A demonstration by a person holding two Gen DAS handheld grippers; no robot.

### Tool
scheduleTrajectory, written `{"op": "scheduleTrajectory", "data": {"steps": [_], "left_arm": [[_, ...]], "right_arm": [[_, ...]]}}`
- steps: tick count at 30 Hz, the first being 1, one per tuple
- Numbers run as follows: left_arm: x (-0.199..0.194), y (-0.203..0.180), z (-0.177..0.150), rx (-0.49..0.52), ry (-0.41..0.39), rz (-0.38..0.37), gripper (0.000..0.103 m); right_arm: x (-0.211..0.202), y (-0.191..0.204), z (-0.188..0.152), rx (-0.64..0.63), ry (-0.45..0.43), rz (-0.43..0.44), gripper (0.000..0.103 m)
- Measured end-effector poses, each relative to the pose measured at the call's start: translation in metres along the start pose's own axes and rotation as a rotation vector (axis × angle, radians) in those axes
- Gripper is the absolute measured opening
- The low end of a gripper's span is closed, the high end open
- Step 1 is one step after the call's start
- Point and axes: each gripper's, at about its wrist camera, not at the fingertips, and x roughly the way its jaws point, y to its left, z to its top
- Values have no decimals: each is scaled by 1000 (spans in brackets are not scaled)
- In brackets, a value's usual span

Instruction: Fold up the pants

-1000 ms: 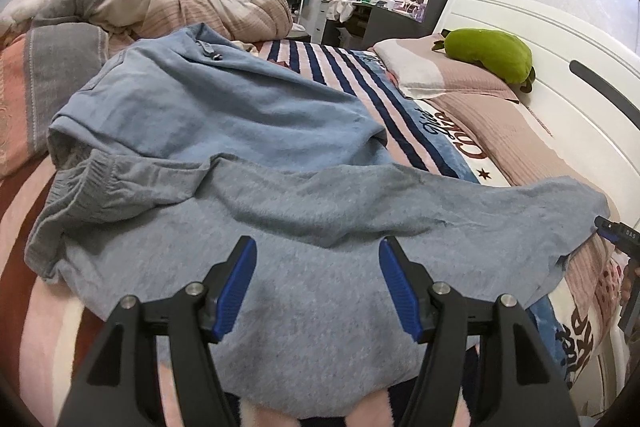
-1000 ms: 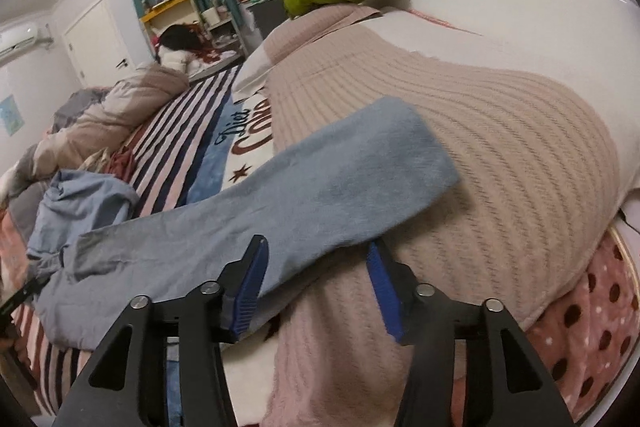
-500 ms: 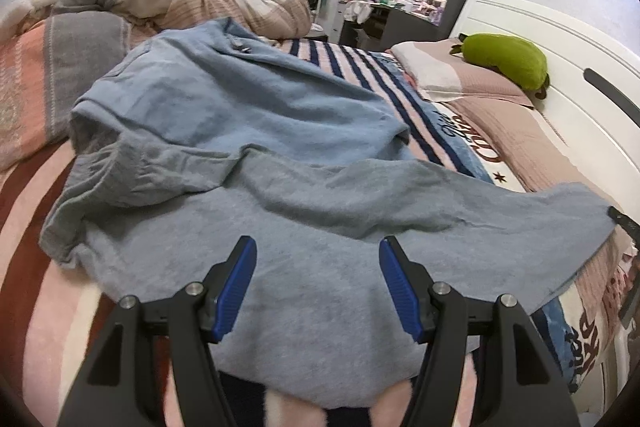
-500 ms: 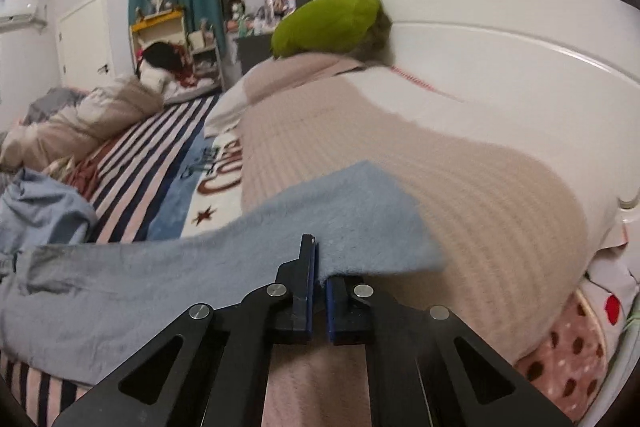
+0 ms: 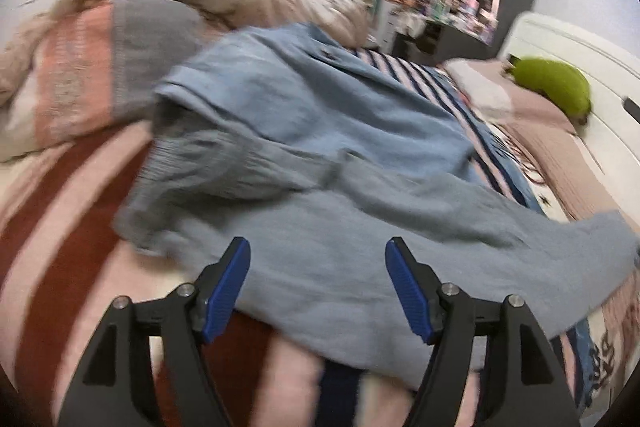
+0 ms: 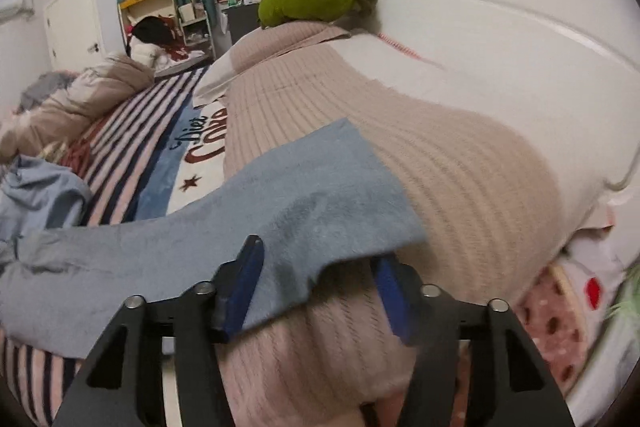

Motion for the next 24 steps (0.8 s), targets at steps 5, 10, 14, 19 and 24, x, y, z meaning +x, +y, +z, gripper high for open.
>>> {"op": "scheduleTrajectory", "data": {"steps": [5,10,14,19,24], "left_arm": [[1,40,7,31,-21,105,70],[23,58,21,141,-15,105,70],[45,62,33,182,33,-17,70],[64,54,44,239,30,-53,63],[76,70,55,161,29,26,4]], "right_arm": [[-31,6,-5,-34,-39,-149,56],[-54,25,-6,11,-81,-118,56],[-57,59,-5,-32,-72,-80,56],[-50,94,-4,-62,-50,-44,56],[-38,111,-2,-61,-26,-10,56]]}}
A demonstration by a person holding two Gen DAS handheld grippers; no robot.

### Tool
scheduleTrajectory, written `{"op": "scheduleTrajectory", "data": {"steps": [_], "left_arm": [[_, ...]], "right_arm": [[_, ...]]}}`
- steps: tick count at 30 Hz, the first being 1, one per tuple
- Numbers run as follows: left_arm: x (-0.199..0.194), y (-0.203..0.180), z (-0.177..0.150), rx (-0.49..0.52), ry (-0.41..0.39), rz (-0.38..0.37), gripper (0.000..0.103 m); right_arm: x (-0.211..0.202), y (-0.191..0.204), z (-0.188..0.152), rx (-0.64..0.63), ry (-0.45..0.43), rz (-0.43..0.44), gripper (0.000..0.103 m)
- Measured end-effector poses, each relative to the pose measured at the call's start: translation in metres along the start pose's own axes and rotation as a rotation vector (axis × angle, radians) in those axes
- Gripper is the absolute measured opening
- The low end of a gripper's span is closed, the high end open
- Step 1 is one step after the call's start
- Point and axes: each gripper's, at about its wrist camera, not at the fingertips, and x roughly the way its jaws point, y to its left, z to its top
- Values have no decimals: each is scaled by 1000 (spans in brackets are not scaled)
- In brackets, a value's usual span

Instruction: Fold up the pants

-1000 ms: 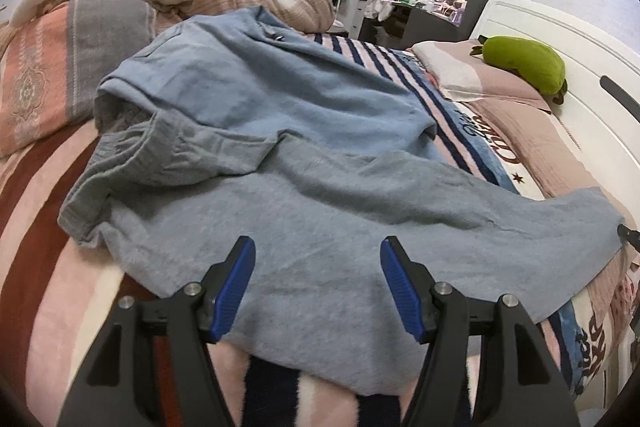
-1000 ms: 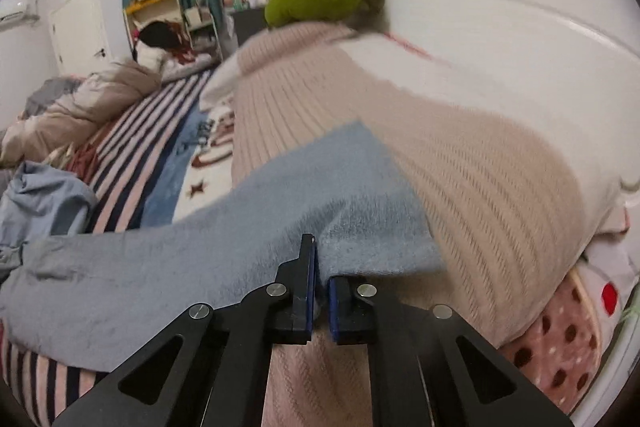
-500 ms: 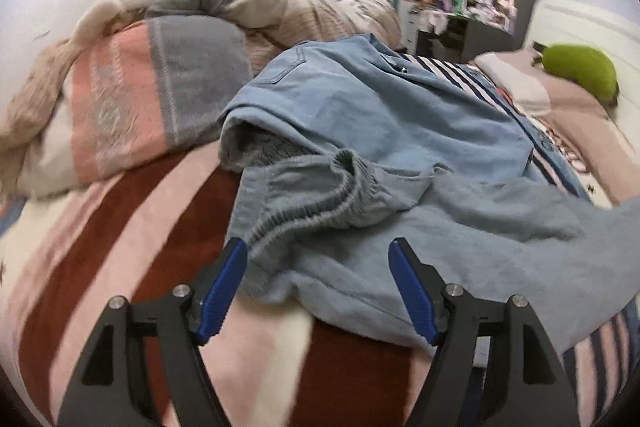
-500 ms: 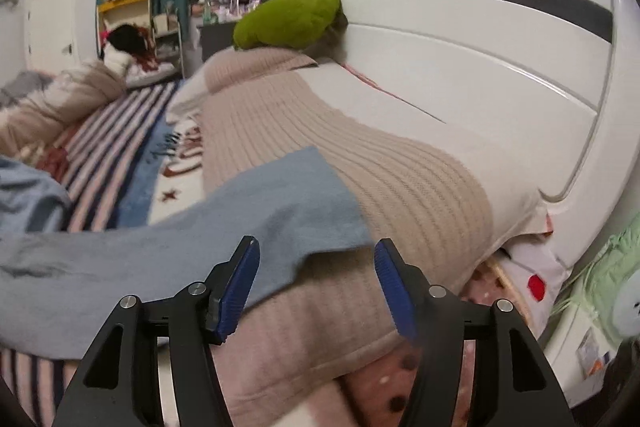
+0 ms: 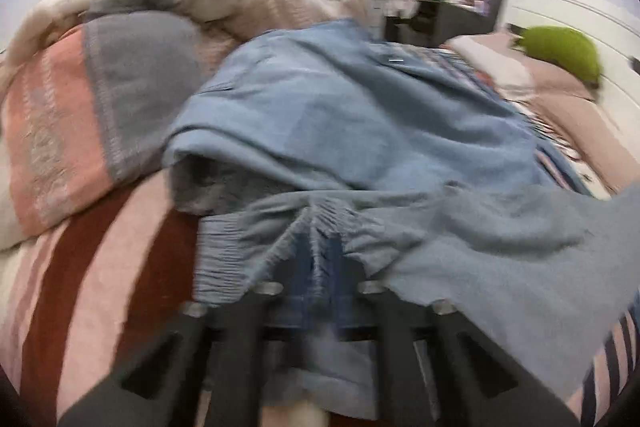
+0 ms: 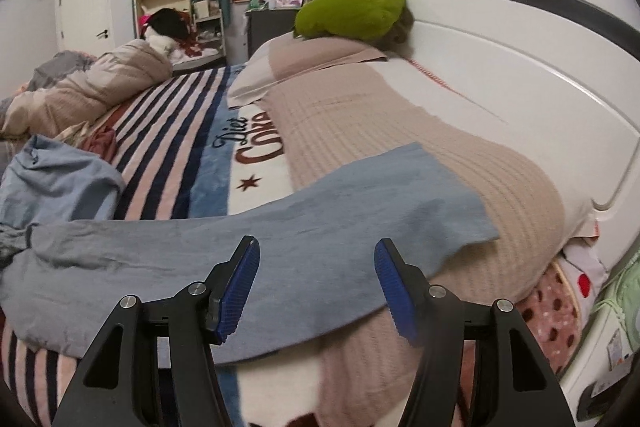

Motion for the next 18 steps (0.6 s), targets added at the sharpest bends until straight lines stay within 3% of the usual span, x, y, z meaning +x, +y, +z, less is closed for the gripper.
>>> {"op": "scheduleTrajectory", "data": {"steps": [2,9,10,12,13,18], "left_arm": [[2,8,0,-9,-9,37,4],[6,21,1,-26,4,29,5],[7,21,1,-20,10,12,9],[6,22,3,0,10,-36,36],[5,22,5,5,-1,-60,65],[12,19,12,5,15,-192,68]], "right_arm": [[4,6,1,-8,3,8,56],[13,15,3,-11,14,37,56],[13,15,3,-9,14,41,56],[14,17,3,-11,17,46,56],[15,17,2,-12,19,47,56],[17,18,1,-7,24,56,56]]}}
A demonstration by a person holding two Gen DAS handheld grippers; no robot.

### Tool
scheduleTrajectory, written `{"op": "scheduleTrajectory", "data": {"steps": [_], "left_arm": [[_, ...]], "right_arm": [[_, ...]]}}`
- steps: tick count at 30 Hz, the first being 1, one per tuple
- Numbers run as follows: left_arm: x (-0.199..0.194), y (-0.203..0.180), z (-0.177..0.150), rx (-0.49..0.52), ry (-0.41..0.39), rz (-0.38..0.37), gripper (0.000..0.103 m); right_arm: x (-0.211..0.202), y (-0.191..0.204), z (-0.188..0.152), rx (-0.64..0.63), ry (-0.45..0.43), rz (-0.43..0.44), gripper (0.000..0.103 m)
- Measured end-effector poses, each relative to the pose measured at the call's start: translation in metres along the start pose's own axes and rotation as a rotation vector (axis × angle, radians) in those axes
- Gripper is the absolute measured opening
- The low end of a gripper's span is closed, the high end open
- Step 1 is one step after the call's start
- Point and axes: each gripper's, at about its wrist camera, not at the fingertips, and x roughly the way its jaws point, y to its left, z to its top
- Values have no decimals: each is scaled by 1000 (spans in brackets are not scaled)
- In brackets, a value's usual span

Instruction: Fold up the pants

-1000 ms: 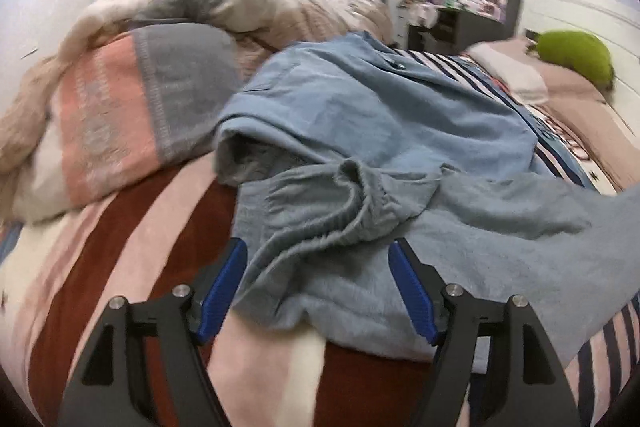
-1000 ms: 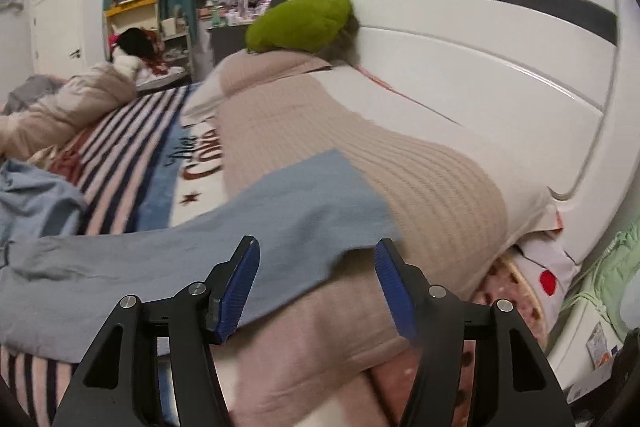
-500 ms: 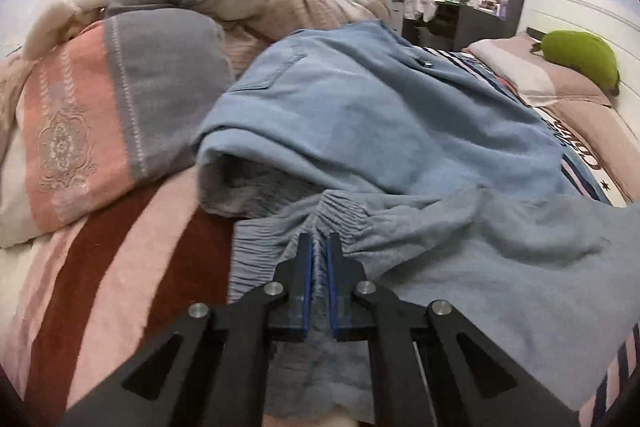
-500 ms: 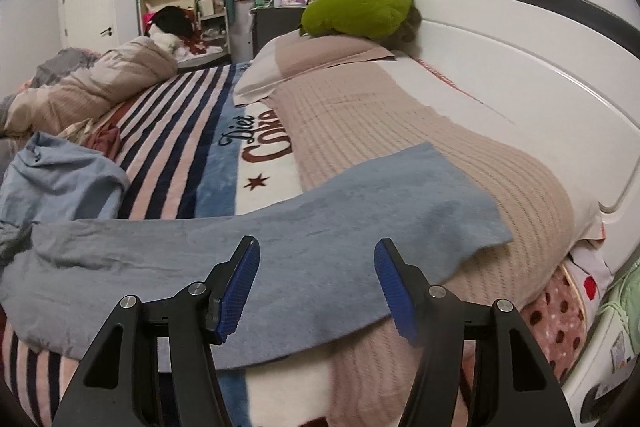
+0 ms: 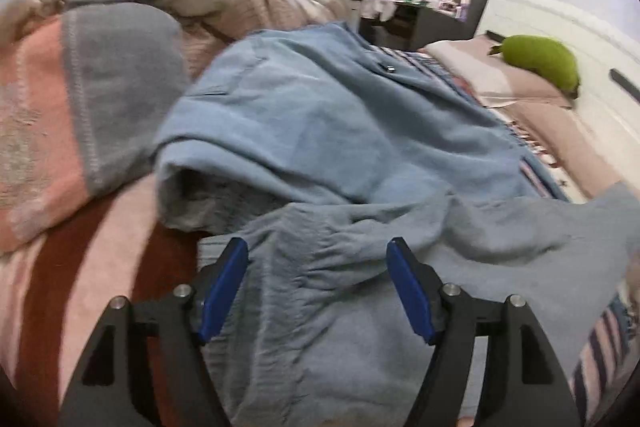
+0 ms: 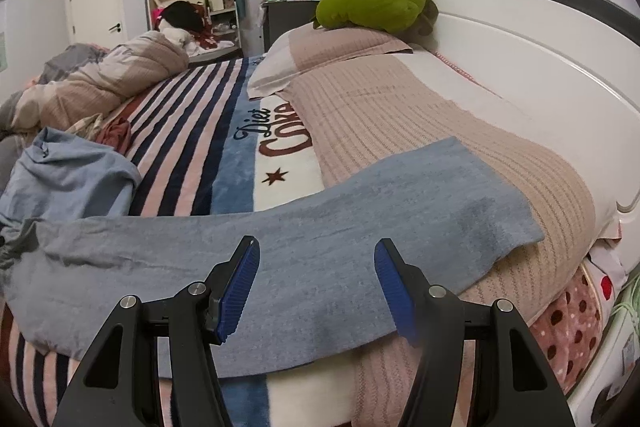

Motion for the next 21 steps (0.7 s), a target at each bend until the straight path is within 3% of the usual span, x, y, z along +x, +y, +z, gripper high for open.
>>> {"op": "scheduleTrajectory", "data": {"steps": [1,3,5,6,10,13,18,21], "left_arm": [[5,0,1,-6,13,-2,66],[15,0,3,-12,39,26,53],[21,2,1,-38,53,39,10],[18,2,0,-44,41,34,6],[-9,0,-3,-57,-86,70,4],[-22,4,-3,-67,-136,166,4],[1,12,-4,-49,-110,286,4],[19,17,-6,-64,-64,300,8]], "right_arm": [[1,1,0,1,1,3,56],[2,2,-1,1,3,6,56],[4,4,-1,-3,7,7,56],[5,5,-2,-4,8,7,56],[6,4,-2,1,10,7,56],[6,5,-3,3,7,9,56],[5,7,-4,3,1,19,56],[6,8,-6,-4,3,21,56]]}}
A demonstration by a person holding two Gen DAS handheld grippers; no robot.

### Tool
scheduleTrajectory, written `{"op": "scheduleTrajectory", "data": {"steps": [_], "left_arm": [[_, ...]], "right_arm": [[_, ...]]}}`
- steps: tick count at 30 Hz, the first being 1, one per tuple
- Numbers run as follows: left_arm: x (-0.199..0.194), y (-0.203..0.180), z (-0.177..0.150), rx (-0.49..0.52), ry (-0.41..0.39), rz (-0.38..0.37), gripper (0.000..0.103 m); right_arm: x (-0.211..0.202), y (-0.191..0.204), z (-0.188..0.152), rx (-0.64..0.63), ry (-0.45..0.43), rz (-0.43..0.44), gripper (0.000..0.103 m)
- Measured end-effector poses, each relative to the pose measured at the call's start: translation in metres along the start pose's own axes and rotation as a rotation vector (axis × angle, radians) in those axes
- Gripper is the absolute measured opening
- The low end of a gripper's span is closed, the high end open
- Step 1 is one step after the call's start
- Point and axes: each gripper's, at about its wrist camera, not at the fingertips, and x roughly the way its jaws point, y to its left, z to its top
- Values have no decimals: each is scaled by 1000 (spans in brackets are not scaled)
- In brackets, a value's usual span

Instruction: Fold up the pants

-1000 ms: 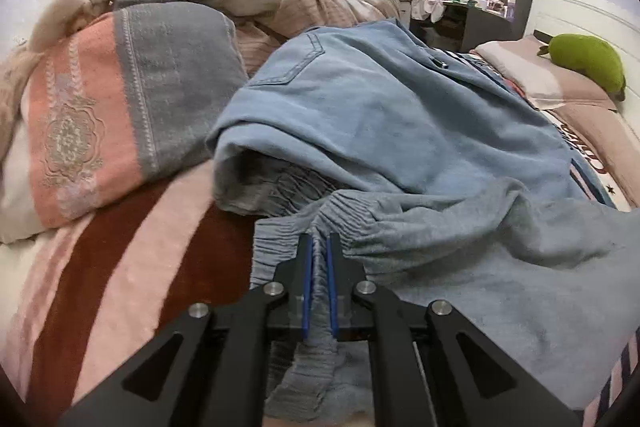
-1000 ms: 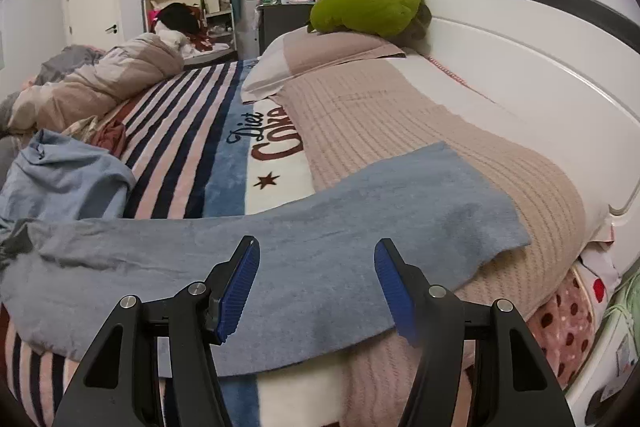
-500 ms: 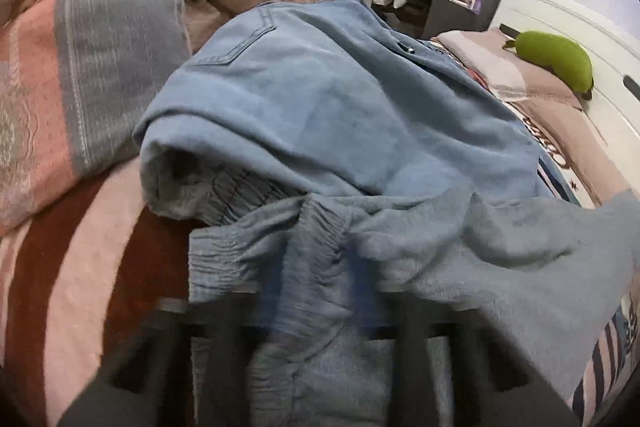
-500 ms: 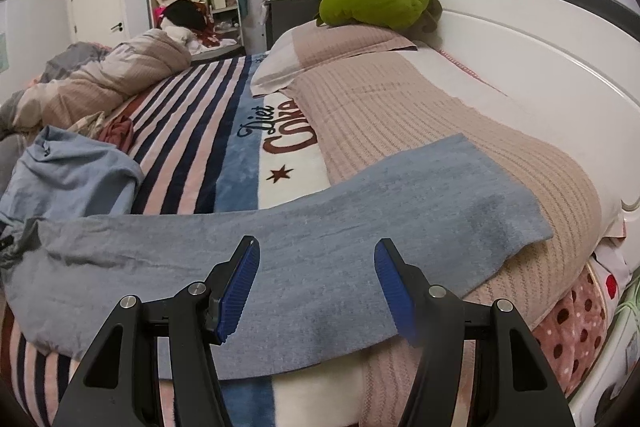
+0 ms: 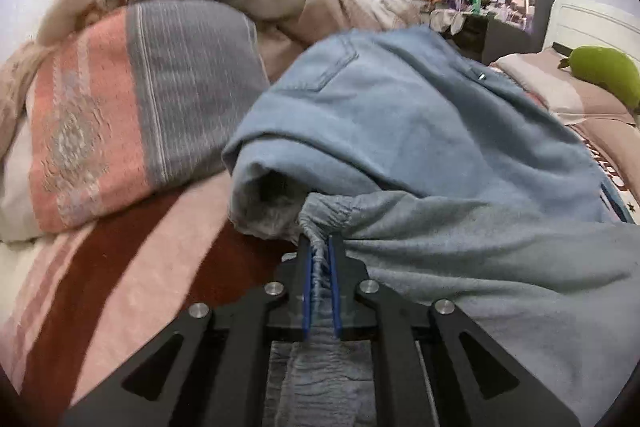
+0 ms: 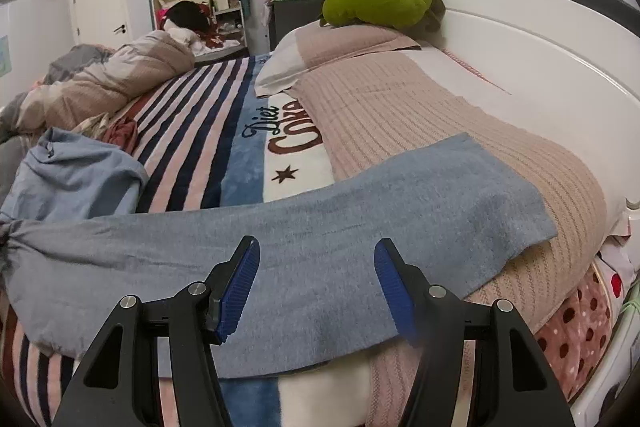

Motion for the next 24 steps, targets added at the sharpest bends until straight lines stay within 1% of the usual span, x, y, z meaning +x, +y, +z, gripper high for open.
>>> {"op": "scheduleTrajectory", "data": {"steps": [1,2,3,4,7,9,12,13,15,16,21,23,24], "left_arm": [[0,1,-1,-2,1,-1,13],[-3,4,-1,-11,-8,15,30],[-8,6,0,-22,-24,36,41],[-11,9,0,-33,-35,46,56],[-31,16,-2,-80,-36,29,58],[-46,14,-7,-90,-34,10,58],[-71,-3,-14,-73,-38,-34,60],[-78,-9,-16,-69,-39,-51,62],[-92,-21,-18,-76,-42,-97,64],[-99,-31,-19,-81,-42,-125,64],[-113,-83,-26,-66,-32,-200,64],[-114,-111,-30,-42,-19,-232,64],[-114,-121,-31,-40,-13,-248,64]], "right_arm": [[1,-2,0,-2,1,-3,56],[2,-3,-1,-2,0,-7,56],[2,-5,-2,1,-3,-9,56],[3,-8,-3,5,-6,-13,56],[3,-19,-6,32,-6,-24,56],[-1,-34,-9,67,-6,-25,63],[-7,-53,-15,104,-13,-43,66],[-8,-59,-17,117,-14,-46,66],[-9,-73,-23,147,-16,-46,67],[-9,-78,-25,156,-15,-45,67],[-8,-119,-34,226,-33,-20,67],[-6,-130,-34,243,-47,4,67],[-3,-137,-33,259,-56,36,67]]}}
